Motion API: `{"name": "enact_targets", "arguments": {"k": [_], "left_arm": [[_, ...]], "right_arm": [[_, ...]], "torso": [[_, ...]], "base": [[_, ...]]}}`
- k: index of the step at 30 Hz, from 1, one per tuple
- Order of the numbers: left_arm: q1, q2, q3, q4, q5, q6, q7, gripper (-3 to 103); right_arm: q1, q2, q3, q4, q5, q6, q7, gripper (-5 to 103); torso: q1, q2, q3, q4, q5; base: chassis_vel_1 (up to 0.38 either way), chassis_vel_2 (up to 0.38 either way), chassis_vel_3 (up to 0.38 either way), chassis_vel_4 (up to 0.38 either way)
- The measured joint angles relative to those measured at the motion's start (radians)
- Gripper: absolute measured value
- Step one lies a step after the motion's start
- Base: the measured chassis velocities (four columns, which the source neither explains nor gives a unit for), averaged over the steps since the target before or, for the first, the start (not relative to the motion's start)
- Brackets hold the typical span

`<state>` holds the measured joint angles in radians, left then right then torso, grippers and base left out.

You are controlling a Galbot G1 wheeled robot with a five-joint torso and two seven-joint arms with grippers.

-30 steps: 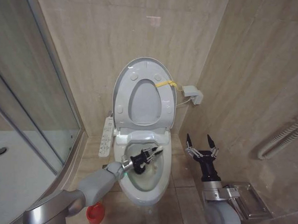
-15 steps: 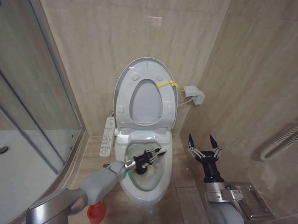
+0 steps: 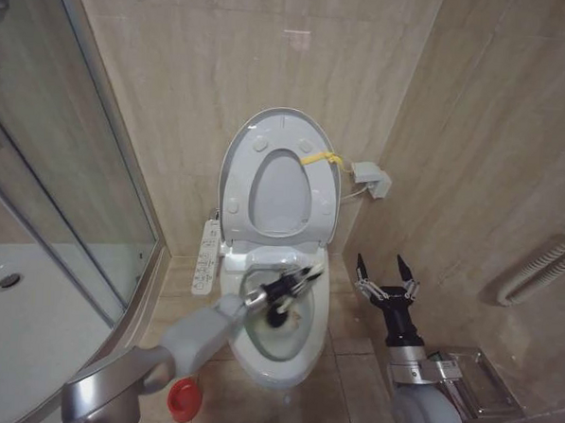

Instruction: Open the toilet lid, clean the toilet bowl with a toilet brush, close the toilet lid, and flush.

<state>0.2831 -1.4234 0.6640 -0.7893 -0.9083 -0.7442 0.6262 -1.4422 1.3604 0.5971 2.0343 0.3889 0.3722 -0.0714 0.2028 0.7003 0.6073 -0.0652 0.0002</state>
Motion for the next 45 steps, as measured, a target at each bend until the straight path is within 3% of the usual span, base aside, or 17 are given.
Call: {"name": "enact_targets", "arguments": {"k": [4, 8, 11, 13, 15, 17, 18, 21, 24, 28, 32, 33, 34, 38, 39, 41, 45], "left_arm": [[-0.008, 0.017, 0.036, 0.031, -0.006, 0.015, -0.007, 20], [0.013, 0.028, 0.024, 0.156, 0.029, -0.003, 0.028, 20], [0.011, 0.022, 0.031, 0.066, 0.009, 0.008, -0.001, 20], [0.007, 0.011, 0.040, 0.004, -0.004, 0.012, -0.019, 20], [0.011, 0.012, 0.044, -0.002, -0.006, 0.012, -0.023, 20], [0.033, 0.014, 0.038, 0.071, 0.012, -0.002, -0.005, 20], [0.042, 0.010, 0.019, 0.134, 0.036, -0.015, 0.016, 20], [0.042, 0.004, -0.002, 0.192, 0.058, -0.035, 0.035, 20], [0.037, 0.008, 0.021, 0.117, 0.045, -0.022, 0.012, 20], [0.025, -0.010, 0.032, 0.024, 0.019, -0.007, -0.017, 20], [0.041, 0.005, 0.033, 0.152, 0.025, -0.017, 0.019, 20], [0.045, 0.009, 0.019, 0.188, 0.034, -0.027, 0.034, 20], [0.045, 0.013, -0.004, 0.214, 0.041, -0.035, 0.044, 20], [0.043, 0.017, 0.001, 0.114, 0.021, -0.017, 0.012, 20], [0.033, 0.011, 0.017, 0.051, 0.007, -0.007, -0.011, 20], [0.030, 0.007, 0.025, 0.041, 0.005, -0.007, -0.015, 20], [0.035, 0.002, 0.028, 0.117, 0.018, -0.016, 0.006, 20]], "right_arm": [[-0.008, -0.003, 0.007, 0.008, 0.000, -0.001, 0.000, 100], [-0.017, 0.004, 0.009, 0.023, 0.000, -0.003, -0.001, 100], [-0.020, 0.005, 0.012, 0.028, 0.000, -0.003, -0.002, 100], [-0.024, 0.005, 0.018, 0.029, 0.000, -0.002, -0.002, 100], [-0.027, 0.005, 0.020, 0.031, 0.000, -0.002, -0.002, 100], [-0.033, 0.006, 0.020, 0.035, 0.001, -0.001, -0.002, 100], [-0.036, 0.007, 0.020, 0.037, 0.001, 0.001, -0.003, 100], [-0.039, 0.009, 0.020, 0.037, 0.000, 0.002, -0.005, 100], [-0.040, 0.011, 0.020, 0.038, 0.000, 0.003, -0.005, 100], [-0.042, 0.020, 0.020, 0.041, -0.006, 0.002, -0.006, 100], [-0.054, 0.022, 0.022, 0.049, -0.010, 0.003, -0.006, 100], [-0.059, 0.021, 0.025, 0.052, -0.010, 0.003, -0.006, 100], [-0.062, 0.019, 0.026, 0.056, -0.011, 0.005, -0.008, 100], [-0.063, 0.021, 0.037, 0.057, -0.009, 0.005, -0.008, 100], [-0.062, 0.022, 0.042, 0.057, -0.006, 0.005, -0.008, 100], [-0.062, 0.022, 0.045, 0.057, -0.005, 0.004, -0.007, 100], [-0.066, 0.023, 0.048, 0.061, -0.004, 0.004, -0.007, 100]], "torso": [[0.000, 0.000, 0.000, -0.0004, 0.0003], [0.000, 0.000, 0.001, 0.0031, 0.0005], [0.000, 0.000, 0.000, 0.0024, 0.0004], [0.000, 0.000, 0.000, -0.0001, -0.0002], [0.000, 0.000, 0.000, -0.0006, -0.0002], [0.000, 0.000, 0.000, -0.0004, 0.0002], [0.000, 0.000, 0.000, 0.0010, 0.0002], [0.000, 0.000, 0.000, 0.0018, 0.0003], [0.000, 0.000, 0.001, 0.0026, 0.0007], [0.000, 0.000, 0.000, -0.0007, -0.0001], [0.000, 0.000, 0.000, 0.0004, 0.0001], [0.000, 0.000, 0.000, 0.0021, 0.0004], [0.000, 0.000, 0.000, 0.0015, 0.0006], [0.000, 0.000, 0.001, 0.0026, 0.0005], [0.000, 0.000, 0.000, 0.0005, -0.0001], [0.000, 0.000, 0.000, -0.0006, 0.0000], [0.000, 0.000, 0.000, 0.0003, 0.0003]], "base": [[-0.039, -0.046, -0.021, -0.022], [0.000, -0.012, 0.011, 0.008], [0.042, 0.039, 0.021, 0.023], [0.000, 0.000, 0.000, 0.000], [0.004, -0.013, -0.025, -0.021], [-0.055, -0.044, -0.032, -0.049], [-0.036, -0.062, 0.008, 0.013], [0.010, -0.019, 0.009, 0.039], [0.000, 0.000, 0.000, 0.000], [0.000, 0.000, 0.000, 0.000], [-0.040, -0.033, -0.014, 0.004], [0.000, 0.000, 0.000, 0.000], [0.000, 0.000, 0.000, 0.000], [0.000, 0.000, 0.000, 0.000], [0.000, 0.000, 0.000, 0.000], [0.000, 0.000, 0.000, 0.000], [0.000, 0.000, 0.000, 0.000]]}}
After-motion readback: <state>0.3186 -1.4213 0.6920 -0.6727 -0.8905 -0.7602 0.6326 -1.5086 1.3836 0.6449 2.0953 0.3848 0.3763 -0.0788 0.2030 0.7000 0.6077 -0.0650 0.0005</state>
